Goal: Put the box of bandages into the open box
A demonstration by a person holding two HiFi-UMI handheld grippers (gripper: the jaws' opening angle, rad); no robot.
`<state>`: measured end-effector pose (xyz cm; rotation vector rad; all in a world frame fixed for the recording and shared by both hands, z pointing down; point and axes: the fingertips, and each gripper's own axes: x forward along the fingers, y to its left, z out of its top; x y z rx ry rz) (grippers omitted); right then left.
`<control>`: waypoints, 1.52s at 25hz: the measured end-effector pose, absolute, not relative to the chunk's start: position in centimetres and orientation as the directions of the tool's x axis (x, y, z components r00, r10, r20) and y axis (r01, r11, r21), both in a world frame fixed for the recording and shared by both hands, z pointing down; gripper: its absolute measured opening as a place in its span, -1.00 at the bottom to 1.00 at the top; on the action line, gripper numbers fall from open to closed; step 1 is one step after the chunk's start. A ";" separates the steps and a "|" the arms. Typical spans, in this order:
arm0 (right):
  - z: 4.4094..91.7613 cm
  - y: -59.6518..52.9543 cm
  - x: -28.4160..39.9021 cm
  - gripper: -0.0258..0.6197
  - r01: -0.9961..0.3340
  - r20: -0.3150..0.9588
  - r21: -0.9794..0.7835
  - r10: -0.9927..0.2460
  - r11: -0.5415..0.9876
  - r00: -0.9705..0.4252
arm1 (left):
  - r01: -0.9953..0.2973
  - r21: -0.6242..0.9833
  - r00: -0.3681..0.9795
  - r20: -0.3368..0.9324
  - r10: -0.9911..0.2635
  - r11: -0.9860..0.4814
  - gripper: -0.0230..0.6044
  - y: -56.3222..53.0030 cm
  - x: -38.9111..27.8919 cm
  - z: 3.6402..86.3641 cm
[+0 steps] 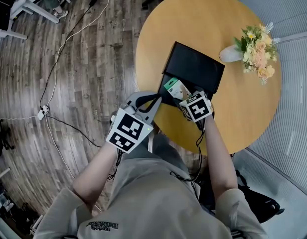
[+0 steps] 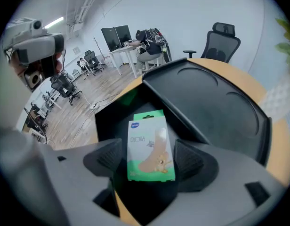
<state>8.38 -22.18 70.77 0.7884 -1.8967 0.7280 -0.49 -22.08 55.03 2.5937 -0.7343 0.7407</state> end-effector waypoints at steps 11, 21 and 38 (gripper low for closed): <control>64.5 -23.9 8.8 0.18 -0.804 0.837 -0.080 -0.399 0.589 -0.375 | -0.578 0.129 0.729 0.526 -0.438 -0.806 -0.85 -23.0 -1.1 51.8; 54.3 -25.2 9.0 -0.28 -0.864 0.671 -0.098 -0.608 0.494 -0.424 | -0.619 0.009 0.711 0.430 -0.556 -0.785 -0.85 -24.8 -1.9 45.9; 31.3 -23.6 10.4 -0.76 -0.915 0.215 0.011 -0.894 0.404 -0.393 | -0.607 -0.186 0.741 0.221 -0.634 -0.773 -0.85 -24.7 -2.2 32.7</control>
